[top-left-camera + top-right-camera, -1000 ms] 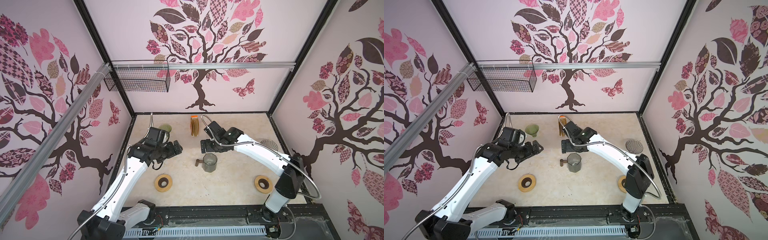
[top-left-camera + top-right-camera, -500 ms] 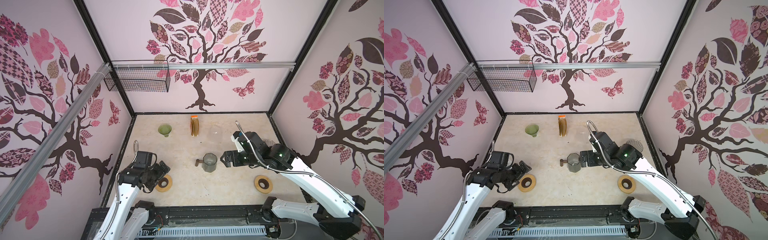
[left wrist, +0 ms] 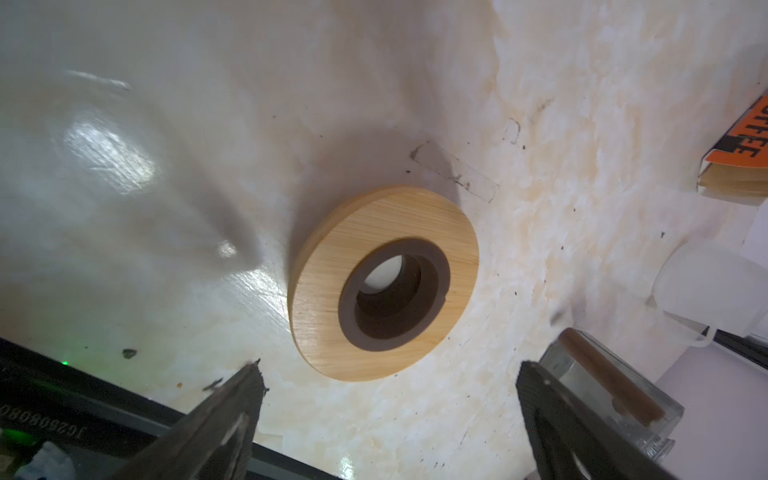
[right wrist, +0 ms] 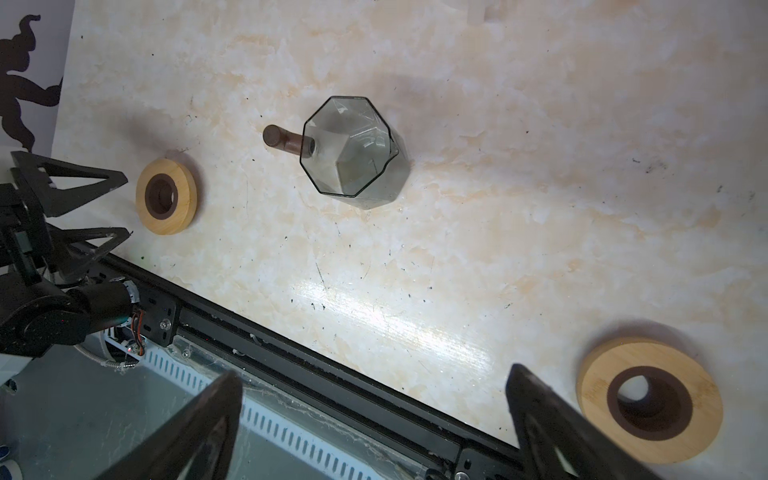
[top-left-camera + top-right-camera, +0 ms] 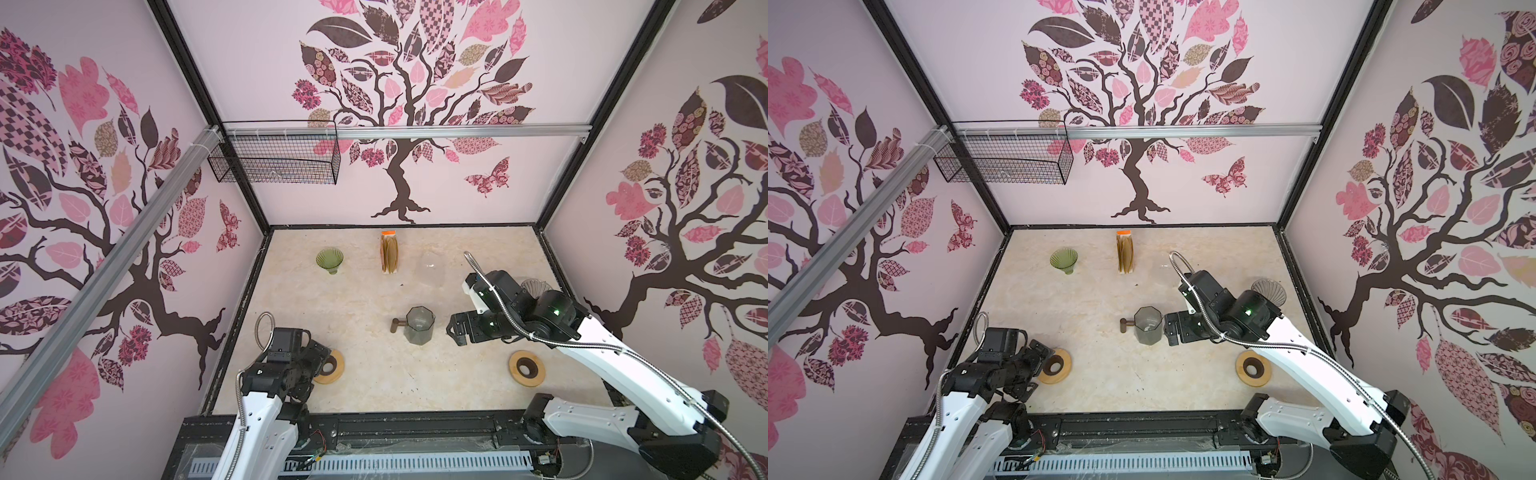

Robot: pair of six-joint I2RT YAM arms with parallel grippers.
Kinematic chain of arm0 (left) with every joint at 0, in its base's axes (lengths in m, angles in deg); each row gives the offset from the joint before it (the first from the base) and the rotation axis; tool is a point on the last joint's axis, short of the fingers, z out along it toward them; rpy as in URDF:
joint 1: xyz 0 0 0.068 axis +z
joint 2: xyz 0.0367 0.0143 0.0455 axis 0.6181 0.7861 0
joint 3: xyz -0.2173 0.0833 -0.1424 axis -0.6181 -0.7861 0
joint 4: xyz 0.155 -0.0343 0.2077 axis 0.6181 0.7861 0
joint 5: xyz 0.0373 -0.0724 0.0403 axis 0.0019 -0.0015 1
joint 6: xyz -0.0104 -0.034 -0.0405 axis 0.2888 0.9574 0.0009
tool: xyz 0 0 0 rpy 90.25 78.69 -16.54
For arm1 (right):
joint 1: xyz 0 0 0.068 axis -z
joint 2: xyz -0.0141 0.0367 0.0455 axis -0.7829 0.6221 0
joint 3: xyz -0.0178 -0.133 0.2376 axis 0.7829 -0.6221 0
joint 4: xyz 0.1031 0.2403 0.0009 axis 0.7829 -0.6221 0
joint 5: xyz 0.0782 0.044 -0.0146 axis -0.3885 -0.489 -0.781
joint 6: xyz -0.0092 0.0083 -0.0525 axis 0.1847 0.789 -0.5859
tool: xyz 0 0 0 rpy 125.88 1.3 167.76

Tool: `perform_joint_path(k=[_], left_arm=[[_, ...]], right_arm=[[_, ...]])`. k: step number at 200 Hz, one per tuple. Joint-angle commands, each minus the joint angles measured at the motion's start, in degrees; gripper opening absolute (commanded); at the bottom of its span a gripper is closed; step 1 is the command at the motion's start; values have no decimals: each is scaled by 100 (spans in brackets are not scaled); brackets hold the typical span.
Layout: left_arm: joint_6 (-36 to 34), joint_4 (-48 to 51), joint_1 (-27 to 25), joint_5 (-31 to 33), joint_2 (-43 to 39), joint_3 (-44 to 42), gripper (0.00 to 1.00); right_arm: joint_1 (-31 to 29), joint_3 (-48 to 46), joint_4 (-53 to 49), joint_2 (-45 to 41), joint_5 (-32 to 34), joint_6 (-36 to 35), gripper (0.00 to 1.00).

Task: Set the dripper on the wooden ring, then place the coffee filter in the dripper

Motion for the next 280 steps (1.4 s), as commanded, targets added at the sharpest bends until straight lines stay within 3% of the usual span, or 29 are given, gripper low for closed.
perform_joint_path(k=[1,56,121,164,280], left_arm=[[171,-453,23,217,-207,-277,98],[588,-1148,23,-65,-570,-985,98],[748,-2060,28,-334,-80,-1274,98],[1148,-2321,17,-342,-273,-1223,97],[1699,-2257,24,-201,-1103,-1564,64]], right_arm=[[-18,37,41,-165,-81,-178,100],[-13,-344,460,-84,-264,-267,100],[-15,-419,788,167,-519,-376,100],[-18,-464,803,177,-581,-467,100],[-15,-612,970,359,-905,-575,100]])
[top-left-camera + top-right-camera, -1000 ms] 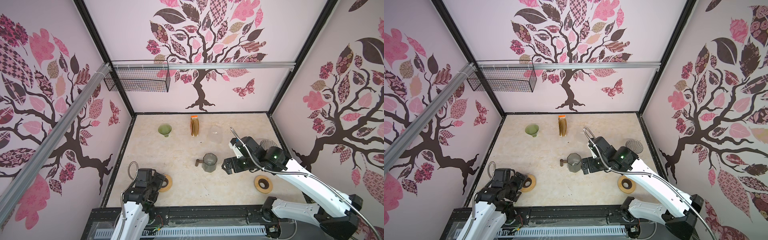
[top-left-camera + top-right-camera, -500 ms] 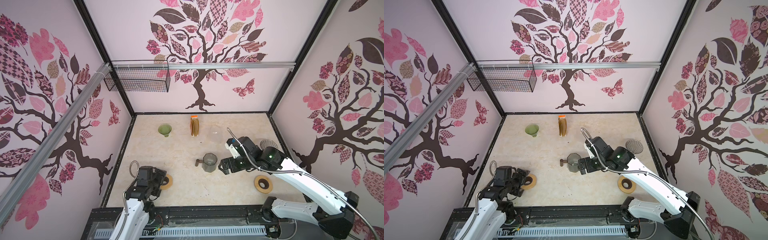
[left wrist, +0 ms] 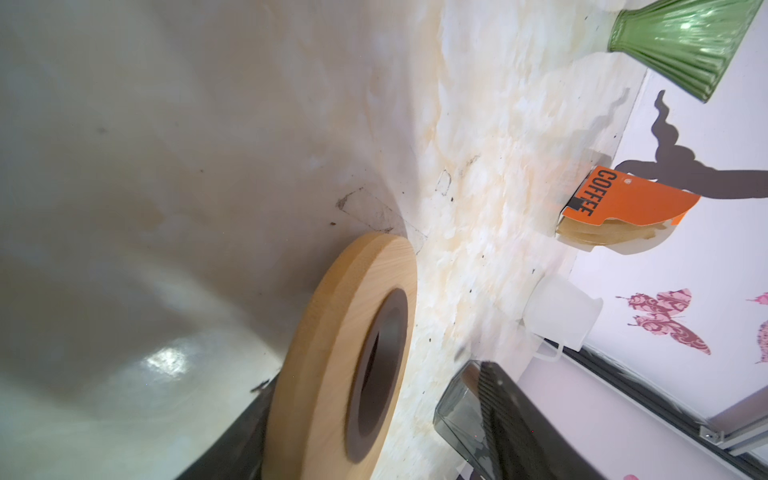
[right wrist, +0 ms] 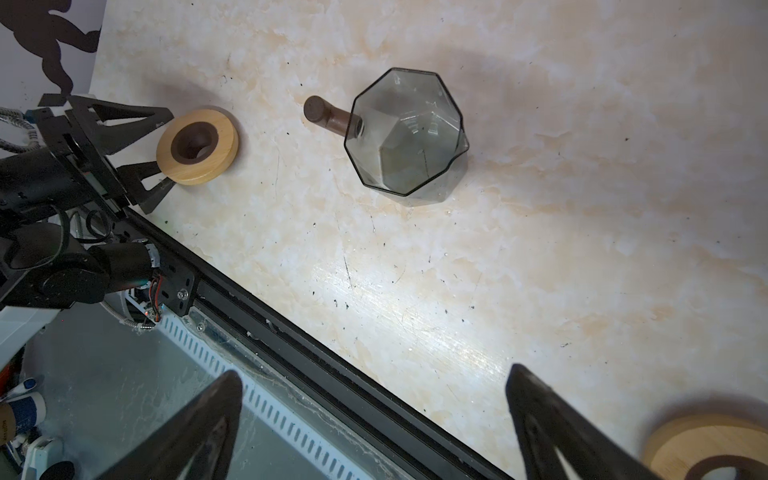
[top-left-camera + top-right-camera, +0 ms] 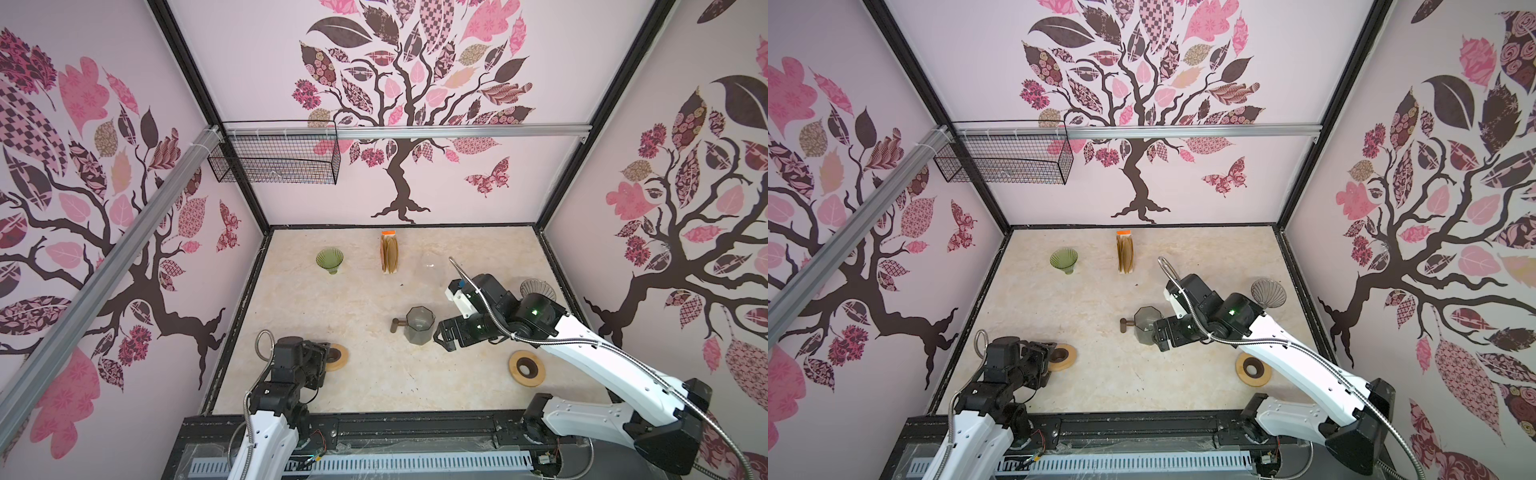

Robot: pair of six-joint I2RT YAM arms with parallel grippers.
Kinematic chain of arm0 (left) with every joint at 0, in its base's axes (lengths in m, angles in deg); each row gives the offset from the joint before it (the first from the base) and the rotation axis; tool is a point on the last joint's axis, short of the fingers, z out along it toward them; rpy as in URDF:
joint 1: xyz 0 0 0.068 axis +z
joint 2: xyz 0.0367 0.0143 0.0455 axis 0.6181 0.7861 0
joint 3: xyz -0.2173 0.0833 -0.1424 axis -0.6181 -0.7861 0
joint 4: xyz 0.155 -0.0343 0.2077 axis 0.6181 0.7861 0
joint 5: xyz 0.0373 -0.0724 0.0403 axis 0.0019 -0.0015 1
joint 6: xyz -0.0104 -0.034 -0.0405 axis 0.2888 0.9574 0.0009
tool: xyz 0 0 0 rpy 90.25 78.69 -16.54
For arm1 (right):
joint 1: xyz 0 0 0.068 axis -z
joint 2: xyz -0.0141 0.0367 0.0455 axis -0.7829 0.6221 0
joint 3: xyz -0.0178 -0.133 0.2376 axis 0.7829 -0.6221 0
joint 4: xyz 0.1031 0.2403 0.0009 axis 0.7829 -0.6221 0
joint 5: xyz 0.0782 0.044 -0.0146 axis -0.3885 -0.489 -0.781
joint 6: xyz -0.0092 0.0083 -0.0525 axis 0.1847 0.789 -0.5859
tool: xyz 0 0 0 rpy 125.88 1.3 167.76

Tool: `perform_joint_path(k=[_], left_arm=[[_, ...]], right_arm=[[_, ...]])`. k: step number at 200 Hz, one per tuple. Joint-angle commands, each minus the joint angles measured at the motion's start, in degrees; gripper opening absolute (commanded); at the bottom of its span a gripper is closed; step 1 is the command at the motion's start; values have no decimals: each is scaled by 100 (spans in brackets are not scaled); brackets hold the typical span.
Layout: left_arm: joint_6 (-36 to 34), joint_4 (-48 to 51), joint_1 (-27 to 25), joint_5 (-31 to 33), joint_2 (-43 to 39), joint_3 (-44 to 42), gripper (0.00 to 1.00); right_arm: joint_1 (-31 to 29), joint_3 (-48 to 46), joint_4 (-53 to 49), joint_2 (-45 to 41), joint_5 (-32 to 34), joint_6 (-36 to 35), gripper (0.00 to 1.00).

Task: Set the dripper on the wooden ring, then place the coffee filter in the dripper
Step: 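Lower the left gripper onto the nearer wooden stand and grip its rim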

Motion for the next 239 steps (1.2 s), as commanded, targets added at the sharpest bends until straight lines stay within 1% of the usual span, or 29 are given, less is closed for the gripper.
perform_joint_path(k=[1,14,95,174,239], left_arm=[[172,-104,16,98,-76,-196,63],[186,-156,24,109,-63,-225,59],[241,-205,12,161,-32,-296,42],[379,-228,20,231,-54,-324,35],[479,-302,14,280,-107,-340,31]], right_arm=[[-14,11,54,117,-97,-127,100],[-18,3,62,148,-123,-144,100],[-14,-9,89,271,-207,-193,100],[-14,-6,84,341,-248,-216,100],[-14,23,72,386,-238,-280,100]])
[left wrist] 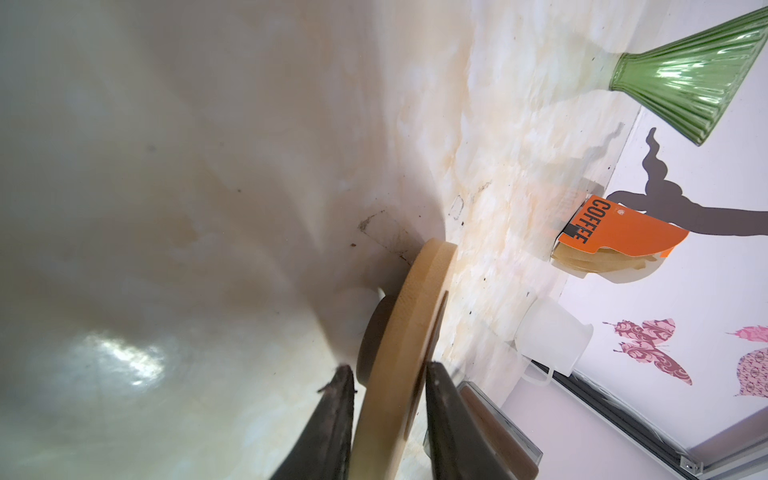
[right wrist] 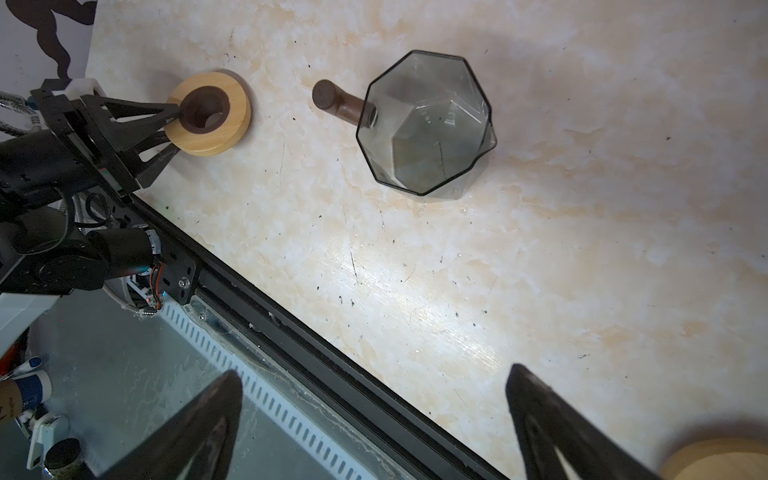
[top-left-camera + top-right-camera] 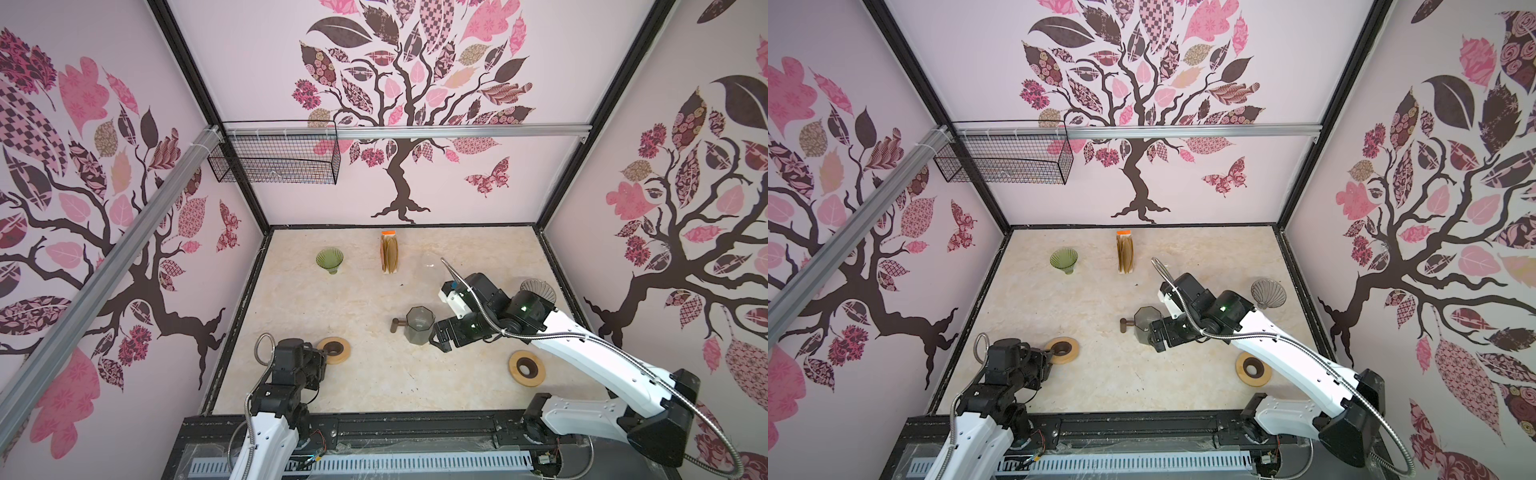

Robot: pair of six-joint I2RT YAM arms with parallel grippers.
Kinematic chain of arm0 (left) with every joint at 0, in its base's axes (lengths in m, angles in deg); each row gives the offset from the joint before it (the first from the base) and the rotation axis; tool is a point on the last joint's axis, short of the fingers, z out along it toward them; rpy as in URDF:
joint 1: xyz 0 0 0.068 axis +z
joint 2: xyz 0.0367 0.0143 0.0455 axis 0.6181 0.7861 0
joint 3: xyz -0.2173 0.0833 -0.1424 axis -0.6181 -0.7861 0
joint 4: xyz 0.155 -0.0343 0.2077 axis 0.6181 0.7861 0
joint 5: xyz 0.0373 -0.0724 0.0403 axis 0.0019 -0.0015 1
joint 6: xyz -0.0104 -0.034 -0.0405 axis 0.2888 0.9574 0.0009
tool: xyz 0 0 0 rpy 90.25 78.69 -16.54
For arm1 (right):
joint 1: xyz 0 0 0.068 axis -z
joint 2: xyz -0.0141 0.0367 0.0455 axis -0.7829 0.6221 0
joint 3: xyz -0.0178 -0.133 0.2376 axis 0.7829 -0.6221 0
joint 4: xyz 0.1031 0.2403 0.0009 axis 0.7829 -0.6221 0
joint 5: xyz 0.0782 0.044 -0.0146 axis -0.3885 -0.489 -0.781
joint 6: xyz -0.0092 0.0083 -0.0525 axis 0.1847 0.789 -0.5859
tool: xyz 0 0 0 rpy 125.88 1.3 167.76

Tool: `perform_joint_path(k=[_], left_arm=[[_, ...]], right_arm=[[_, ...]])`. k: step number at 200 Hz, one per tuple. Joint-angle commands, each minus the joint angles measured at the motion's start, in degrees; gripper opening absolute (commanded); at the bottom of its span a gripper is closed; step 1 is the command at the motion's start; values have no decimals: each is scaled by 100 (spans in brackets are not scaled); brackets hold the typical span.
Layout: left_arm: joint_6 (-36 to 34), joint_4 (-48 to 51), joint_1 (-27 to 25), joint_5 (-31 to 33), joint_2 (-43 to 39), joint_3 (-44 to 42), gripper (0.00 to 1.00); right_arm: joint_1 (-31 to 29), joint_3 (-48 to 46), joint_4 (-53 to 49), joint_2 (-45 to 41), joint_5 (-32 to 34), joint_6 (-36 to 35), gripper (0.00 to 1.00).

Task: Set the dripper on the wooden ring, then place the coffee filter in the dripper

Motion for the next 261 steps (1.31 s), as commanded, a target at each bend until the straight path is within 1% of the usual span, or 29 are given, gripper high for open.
perform_joint_path(k=[1,48,82,107,133,158,173,205,241,261], left_arm=[[122,-178,15,66,-44,-151,31],[91,-232,21,101,59,31,24],[-7,-294,15,92,334,283,20],[7,-444,9,-64,645,461,16],[121,-717,14,-358,898,666,13],[242,-987,12,-473,1048,943,13],[212,-1176,10,-560,1232,1173,10],[-156,-1493,13,-877,1864,1843,5],[-758,-1756,-52,-1334,2608,2622,4],[-1084,-2003,-202,-1661,3013,2955,3]], right_arm=[[-13,25,-18,110,-13,-110,100],[-18,35,-9,149,-4,-143,100],[-15,26,-9,149,11,-149,100],[-16,33,0,149,69,-163,100],[-12,149,2,136,173,-129,100],[-4,281,18,142,239,-78,100],[1,334,26,146,255,-51,100],[120,411,44,137,244,-28,100],[722,528,80,19,-54,102,100],[780,696,5,1,-8,156,100]])
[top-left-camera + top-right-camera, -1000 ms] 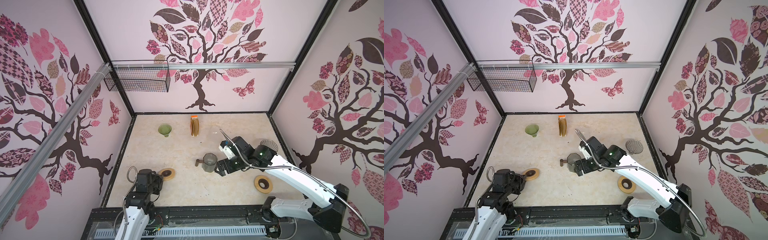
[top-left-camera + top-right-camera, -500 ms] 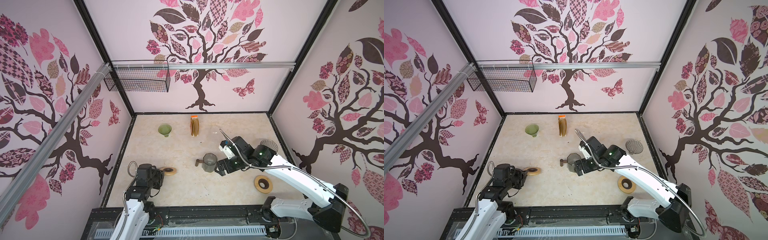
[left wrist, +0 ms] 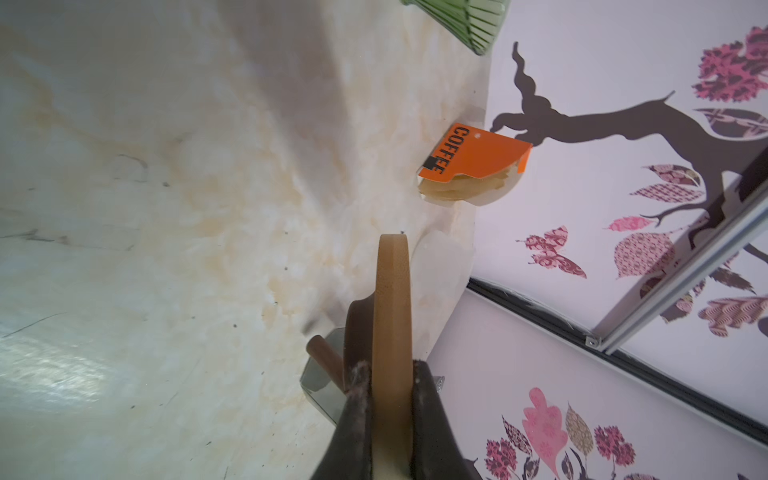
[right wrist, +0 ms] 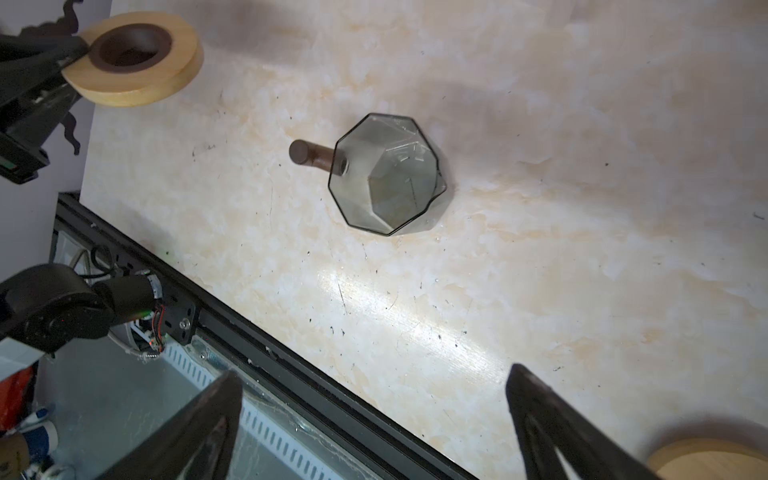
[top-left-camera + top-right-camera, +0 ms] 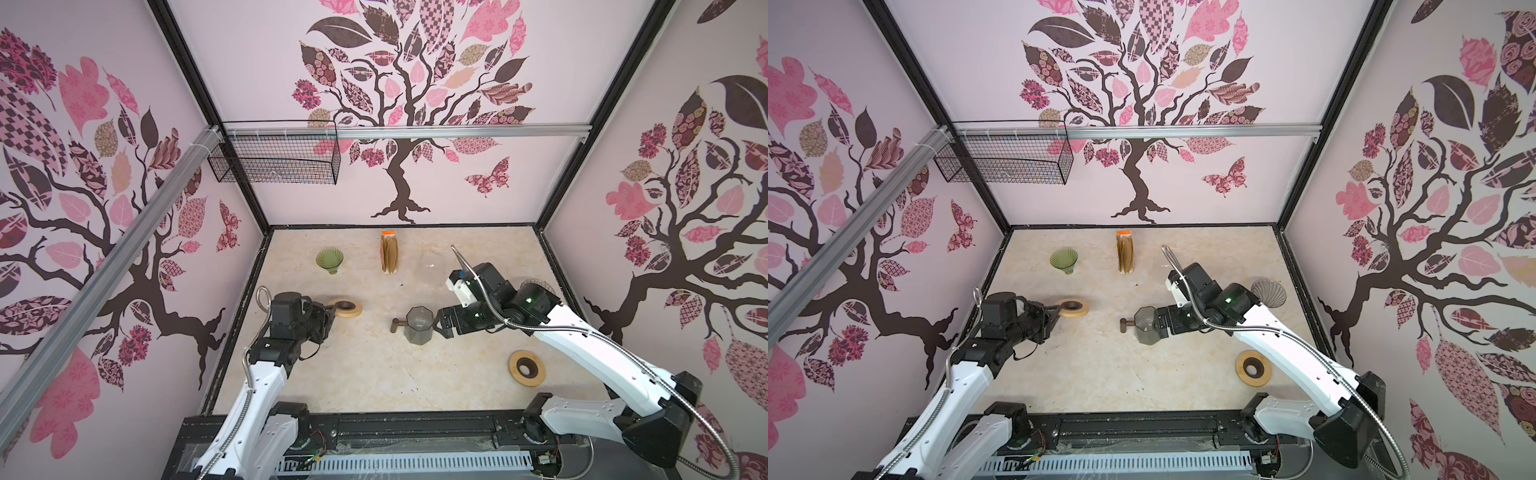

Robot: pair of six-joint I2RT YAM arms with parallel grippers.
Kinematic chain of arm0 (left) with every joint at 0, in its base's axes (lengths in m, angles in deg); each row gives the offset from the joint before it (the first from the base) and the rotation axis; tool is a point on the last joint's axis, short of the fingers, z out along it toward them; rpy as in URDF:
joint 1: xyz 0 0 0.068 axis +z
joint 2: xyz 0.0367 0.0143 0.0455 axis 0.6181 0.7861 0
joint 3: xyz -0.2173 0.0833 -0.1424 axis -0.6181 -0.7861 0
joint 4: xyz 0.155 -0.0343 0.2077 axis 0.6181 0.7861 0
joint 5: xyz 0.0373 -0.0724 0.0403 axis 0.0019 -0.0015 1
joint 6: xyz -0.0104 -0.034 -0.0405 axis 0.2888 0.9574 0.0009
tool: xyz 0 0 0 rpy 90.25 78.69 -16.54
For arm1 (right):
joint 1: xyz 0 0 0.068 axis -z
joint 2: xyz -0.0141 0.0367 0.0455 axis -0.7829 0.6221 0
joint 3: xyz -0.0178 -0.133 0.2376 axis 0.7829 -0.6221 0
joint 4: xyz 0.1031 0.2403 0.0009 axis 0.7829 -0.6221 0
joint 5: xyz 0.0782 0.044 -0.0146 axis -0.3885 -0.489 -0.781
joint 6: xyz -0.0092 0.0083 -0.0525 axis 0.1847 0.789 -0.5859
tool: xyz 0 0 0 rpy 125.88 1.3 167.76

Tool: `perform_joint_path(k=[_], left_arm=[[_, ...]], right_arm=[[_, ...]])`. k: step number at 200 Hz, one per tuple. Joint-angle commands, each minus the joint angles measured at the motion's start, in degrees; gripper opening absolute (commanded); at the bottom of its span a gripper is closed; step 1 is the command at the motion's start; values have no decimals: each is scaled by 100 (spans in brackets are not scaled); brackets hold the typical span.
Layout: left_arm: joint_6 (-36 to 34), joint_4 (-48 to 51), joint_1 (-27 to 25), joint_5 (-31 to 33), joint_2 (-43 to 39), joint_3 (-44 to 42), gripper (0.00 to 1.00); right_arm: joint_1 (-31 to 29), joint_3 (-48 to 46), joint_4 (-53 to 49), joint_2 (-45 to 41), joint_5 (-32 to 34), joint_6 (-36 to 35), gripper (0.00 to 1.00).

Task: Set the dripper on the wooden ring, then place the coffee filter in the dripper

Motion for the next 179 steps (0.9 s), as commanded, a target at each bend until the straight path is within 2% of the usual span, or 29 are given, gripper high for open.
perform_joint_path(k=[1,47,105,129,179], left_arm=[[-566,-521,-161,-550,361,586,3],[-1063,-1332,-928,-1131,1185,1070,3],[-807,-3152,-1788,-1619,1925,929,2],[-905,-3389,-2108,-1672,2230,962,2],[-925,-3665,-2381,-1698,2683,855,1]], right_arm=[[87,423,-48,-74,-48,108,100],[105,164,158,-338,186,647,100],[232,-180,286,-876,547,860,100],[245,-308,267,-1017,657,864,100],[264,-400,290,-1390,990,922,100]])
